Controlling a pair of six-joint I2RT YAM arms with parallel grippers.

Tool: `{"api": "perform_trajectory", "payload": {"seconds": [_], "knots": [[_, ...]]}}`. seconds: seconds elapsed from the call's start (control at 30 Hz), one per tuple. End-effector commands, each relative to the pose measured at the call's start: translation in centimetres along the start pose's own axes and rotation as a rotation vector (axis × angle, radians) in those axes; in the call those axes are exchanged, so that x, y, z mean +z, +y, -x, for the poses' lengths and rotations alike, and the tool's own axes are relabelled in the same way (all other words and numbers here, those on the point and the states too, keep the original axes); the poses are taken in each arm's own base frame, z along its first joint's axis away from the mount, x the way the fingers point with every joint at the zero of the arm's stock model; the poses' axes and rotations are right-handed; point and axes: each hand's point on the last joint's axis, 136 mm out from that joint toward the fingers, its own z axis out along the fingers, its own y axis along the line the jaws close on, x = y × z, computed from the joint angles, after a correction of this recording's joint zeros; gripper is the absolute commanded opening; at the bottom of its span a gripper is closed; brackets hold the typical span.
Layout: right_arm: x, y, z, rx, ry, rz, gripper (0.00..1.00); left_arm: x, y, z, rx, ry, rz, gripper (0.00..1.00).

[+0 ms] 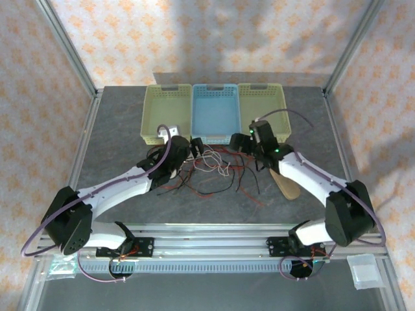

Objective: Untangle the cables

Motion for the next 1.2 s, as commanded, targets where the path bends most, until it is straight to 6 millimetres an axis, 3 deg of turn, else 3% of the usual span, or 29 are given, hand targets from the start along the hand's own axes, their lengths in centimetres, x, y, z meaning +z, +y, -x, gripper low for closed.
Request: {"api": "perform_trajectory", "payload": {"seconds": [0.0, 0.37, 0.7, 0.93, 1.07, 1.17], "knots": [[0.6, -0.9, -2.7, -0.033, 0.101, -0.08, 0.84, 0.1, -1.0, 0.2, -0.04, -0.001, -0.04, 0.99], [-1.1, -2.1, -7.4, -0.073, 0.205, -0.258, 0.52, 0.8, -0.5, -1.1, -0.072, 0.015, -0.052, 0.99], [-4.0, -2.4, -11.1, -0.097, 0.332, -0.303, 0.44, 1.4, -0.4, -1.2, -0.098, 0.015, -0.065, 0.99], [-3.7, -4.8, -8.8, -0.136, 0.266, -0.39, 0.4, 1.3, -1.6, -1.0, -0.036, 0.011, -0.106, 0.99], [-2.7, -2.2, -7.4, -0.196, 0.242, -0.253, 0.4, 0.7, -3.3, -1.4, 0.065, 0.031, -0.128, 0.99], [-1.6, -0.6, -7.4, -0.195, 0.245, -0.186, 0.4, 0.4, -3.1, -2.4, 0.07, 0.059, -0.131, 0.99]]}}
